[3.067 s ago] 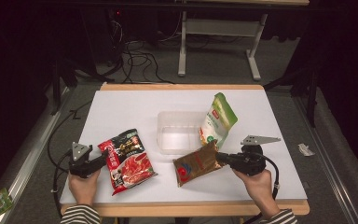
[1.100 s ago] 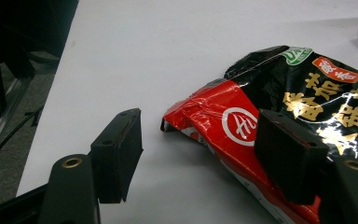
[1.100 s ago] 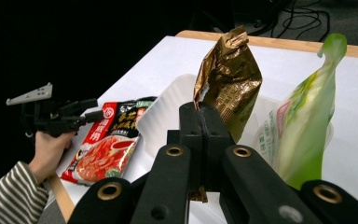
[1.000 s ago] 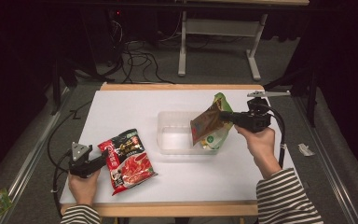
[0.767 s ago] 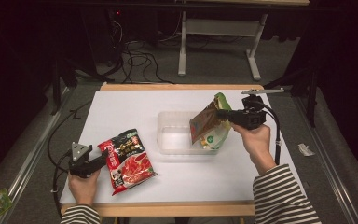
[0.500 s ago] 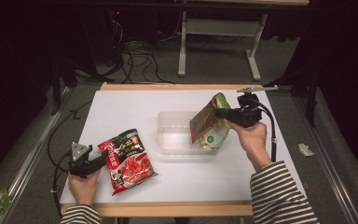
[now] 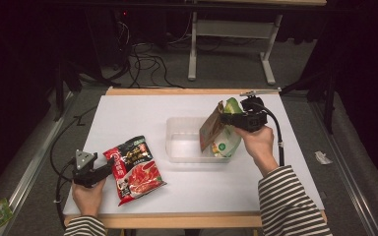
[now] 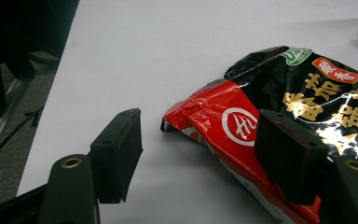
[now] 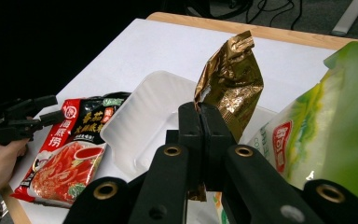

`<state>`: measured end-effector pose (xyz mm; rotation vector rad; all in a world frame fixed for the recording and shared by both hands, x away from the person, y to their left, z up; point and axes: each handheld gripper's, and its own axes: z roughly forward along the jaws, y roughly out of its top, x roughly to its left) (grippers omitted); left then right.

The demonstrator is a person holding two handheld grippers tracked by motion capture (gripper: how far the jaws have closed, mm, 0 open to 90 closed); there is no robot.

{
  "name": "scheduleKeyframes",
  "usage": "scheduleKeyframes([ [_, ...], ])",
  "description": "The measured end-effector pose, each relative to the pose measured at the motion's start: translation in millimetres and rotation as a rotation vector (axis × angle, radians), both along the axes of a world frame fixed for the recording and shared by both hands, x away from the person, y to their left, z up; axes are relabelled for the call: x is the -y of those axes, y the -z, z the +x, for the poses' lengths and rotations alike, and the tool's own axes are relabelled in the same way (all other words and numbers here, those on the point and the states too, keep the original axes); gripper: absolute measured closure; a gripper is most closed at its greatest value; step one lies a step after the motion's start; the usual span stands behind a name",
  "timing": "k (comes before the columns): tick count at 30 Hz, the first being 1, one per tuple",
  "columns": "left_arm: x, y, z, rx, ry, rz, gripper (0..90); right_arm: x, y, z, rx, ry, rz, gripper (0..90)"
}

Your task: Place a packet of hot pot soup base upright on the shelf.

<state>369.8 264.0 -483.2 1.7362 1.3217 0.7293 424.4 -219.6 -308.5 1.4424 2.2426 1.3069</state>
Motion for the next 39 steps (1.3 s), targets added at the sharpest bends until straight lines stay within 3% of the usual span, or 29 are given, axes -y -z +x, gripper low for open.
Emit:
scheduleKeyframes([
  [28, 0.0, 0.0, 0.2, -0.003, 0.004, 0.000, 32.4, -24.7, 13.3, 11.5, 0.024, -0.031, -0.076, 84.7],
  [39, -0.3, -0.1, 0.3, -0.008, 0.008, 0.004, 32.4, -28.1, 14.3, 9.1, 0.042, -0.048, -0.116, 66.9],
])
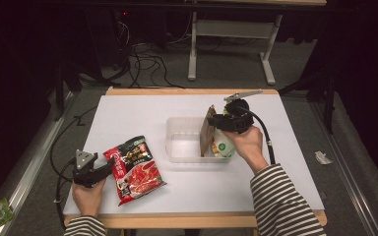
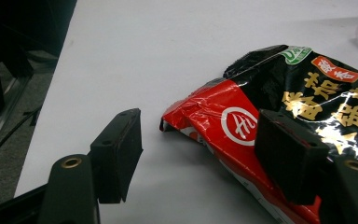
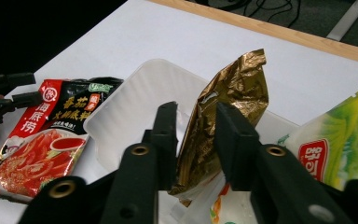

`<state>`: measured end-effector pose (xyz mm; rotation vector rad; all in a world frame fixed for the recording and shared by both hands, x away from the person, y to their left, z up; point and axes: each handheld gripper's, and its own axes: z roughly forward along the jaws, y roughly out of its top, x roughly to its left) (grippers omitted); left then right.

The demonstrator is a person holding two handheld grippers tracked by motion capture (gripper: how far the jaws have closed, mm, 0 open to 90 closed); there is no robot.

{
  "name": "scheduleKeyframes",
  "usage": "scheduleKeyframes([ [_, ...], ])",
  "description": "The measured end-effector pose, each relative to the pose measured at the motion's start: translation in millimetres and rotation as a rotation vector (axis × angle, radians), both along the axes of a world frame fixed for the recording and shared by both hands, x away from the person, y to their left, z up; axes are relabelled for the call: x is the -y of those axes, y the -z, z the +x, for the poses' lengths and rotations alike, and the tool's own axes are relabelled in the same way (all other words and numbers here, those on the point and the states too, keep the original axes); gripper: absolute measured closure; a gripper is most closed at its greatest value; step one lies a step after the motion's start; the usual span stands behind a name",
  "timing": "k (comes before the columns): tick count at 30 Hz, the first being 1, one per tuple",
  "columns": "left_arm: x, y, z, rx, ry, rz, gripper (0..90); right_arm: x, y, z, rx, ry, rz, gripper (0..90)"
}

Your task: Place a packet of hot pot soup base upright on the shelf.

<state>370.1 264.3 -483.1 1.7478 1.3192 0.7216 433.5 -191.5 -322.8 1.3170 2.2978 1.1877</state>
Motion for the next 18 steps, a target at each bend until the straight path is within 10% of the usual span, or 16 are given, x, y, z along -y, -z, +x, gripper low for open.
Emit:
scheduleKeyframes([
  [18, 0.2, 0.1, 0.1, 0.000, 0.000, 0.000, 32.4, 16.0, -8.1, -25.9, 0.106, -0.009, 0.003, 51.4],
])
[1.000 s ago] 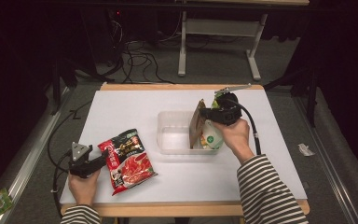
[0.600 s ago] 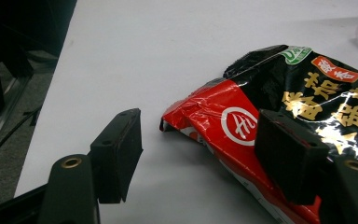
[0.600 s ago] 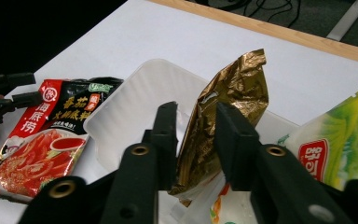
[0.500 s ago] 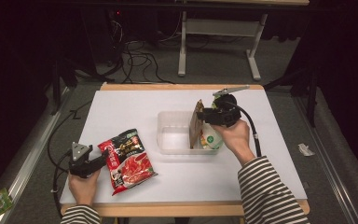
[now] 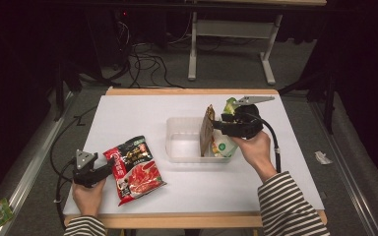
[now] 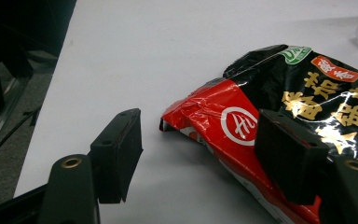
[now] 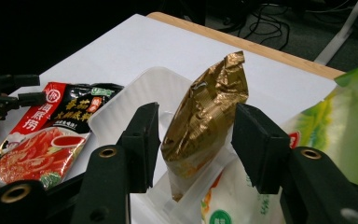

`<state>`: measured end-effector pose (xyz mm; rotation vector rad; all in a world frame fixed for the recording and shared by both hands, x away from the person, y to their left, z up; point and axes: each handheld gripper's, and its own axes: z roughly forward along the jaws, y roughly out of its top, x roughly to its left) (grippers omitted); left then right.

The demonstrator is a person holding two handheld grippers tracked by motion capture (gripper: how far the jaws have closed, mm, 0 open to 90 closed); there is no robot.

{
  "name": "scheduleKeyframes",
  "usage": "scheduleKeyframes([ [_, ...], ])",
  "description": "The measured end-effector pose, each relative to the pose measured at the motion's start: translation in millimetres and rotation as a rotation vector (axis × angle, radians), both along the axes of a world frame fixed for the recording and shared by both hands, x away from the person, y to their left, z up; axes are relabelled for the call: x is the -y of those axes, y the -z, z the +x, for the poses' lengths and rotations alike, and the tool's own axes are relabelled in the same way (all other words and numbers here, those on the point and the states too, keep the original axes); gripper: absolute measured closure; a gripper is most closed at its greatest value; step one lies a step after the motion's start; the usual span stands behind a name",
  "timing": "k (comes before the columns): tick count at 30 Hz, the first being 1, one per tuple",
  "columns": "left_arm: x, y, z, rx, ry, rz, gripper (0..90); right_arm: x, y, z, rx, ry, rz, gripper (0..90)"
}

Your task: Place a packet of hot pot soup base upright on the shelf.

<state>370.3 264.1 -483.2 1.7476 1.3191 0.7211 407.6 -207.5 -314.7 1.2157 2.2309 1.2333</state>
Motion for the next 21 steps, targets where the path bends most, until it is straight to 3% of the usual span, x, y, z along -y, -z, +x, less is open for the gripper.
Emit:
scheduleKeyframes([
  [11, -0.4, -0.1, 0.4, -0.006, 0.002, 0.000, 32.4, 26.6, -12.4, -27.5, 0.116, 0.026, 0.021, 51.2],
  [14, 0.0, 0.0, 0.2, -0.003, 0.003, 0.002, 32.4, 38.8, -9.6, -35.8, 0.141, 0.048, 0.020, 51.7],
  [16, 0.1, 0.0, 0.3, -0.004, 0.003, 0.003, 32.4, 48.2, -5.6, -41.4, 0.148, 0.054, 0.020, 56.9],
  [21, 0.4, -0.1, 0.1, -0.003, 0.004, 0.004, 32.5, 64.8, 9.5, -53.4, 0.150, 0.088, 0.008, 58.2],
])
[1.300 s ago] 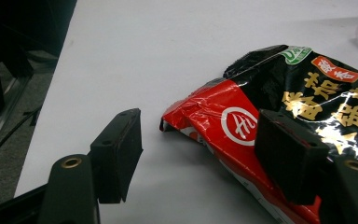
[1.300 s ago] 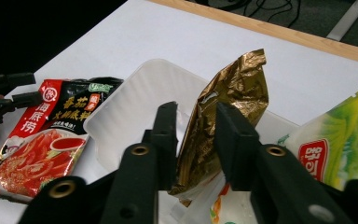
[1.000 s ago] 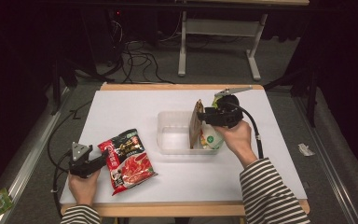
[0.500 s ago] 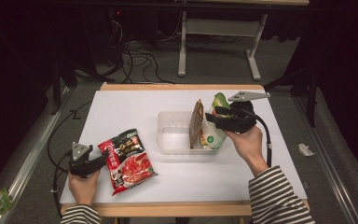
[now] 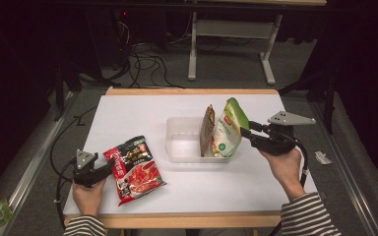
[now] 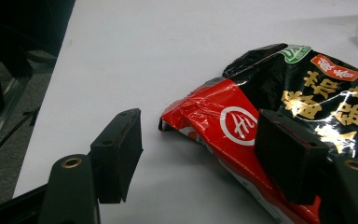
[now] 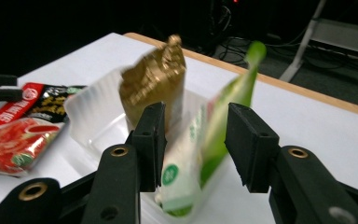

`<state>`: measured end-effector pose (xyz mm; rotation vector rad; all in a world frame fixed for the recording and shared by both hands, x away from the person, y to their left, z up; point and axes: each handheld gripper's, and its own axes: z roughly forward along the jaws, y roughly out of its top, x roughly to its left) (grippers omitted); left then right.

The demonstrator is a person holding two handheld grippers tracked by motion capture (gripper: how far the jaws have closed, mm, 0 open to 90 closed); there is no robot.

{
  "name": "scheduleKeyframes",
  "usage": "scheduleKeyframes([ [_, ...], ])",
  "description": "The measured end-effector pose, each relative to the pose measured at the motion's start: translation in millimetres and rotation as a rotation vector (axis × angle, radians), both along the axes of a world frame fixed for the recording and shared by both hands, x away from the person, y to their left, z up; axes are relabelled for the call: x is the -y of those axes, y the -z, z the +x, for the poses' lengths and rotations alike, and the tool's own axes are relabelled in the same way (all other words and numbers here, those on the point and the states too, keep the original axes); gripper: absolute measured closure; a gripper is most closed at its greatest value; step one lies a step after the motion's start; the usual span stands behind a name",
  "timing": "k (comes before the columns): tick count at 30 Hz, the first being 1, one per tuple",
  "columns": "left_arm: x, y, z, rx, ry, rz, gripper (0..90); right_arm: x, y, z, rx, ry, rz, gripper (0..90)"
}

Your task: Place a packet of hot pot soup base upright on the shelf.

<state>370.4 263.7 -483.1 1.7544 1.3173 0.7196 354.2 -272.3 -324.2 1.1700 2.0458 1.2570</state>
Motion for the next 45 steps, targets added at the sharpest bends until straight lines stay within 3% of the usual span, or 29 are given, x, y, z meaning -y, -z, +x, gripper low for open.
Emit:
scheduleKeyframes([
  [10, 2.3, -0.3, 0.6, -0.002, 0.012, 0.023, 32.6, 36.7, 37.1, -12.0, -0.012, 0.101, 0.052, 52.6],
  [14, 1.7, -0.8, 0.9, -0.008, 0.014, 0.016, 32.9, 47.1, 57.4, -13.0, -0.034, 0.140, 0.039, 51.8],
  [22, 0.2, -2.2, 0.5, -0.023, 0.029, -0.010, 32.7, 63.4, 96.9, -10.1, -0.078, 0.223, -0.006, 51.5],
  [28, -3.7, -8.3, -4.2, -0.041, 0.058, -0.041, 31.4, 69.3, 121.9, -5.5, -0.138, 0.271, -0.029, 50.4],
  [33, -4.8, -11.5, -5.2, -0.060, 0.077, -0.053, 30.1, 67.0, 135.0, -1.7, -0.156, 0.286, -0.089, 47.7],
  [39, -2.8, -14.4, 1.2, -0.134, 0.100, -0.083, 26.2, 62.6, 146.4, -0.2, -0.154, 0.297, -0.163, 45.2],
  [45, -1.3, -19.0, 10.8, -0.188, 0.111, -0.085, 25.5, 61.9, 154.0, 1.6, -0.175, 0.312, -0.191, 44.9],
])
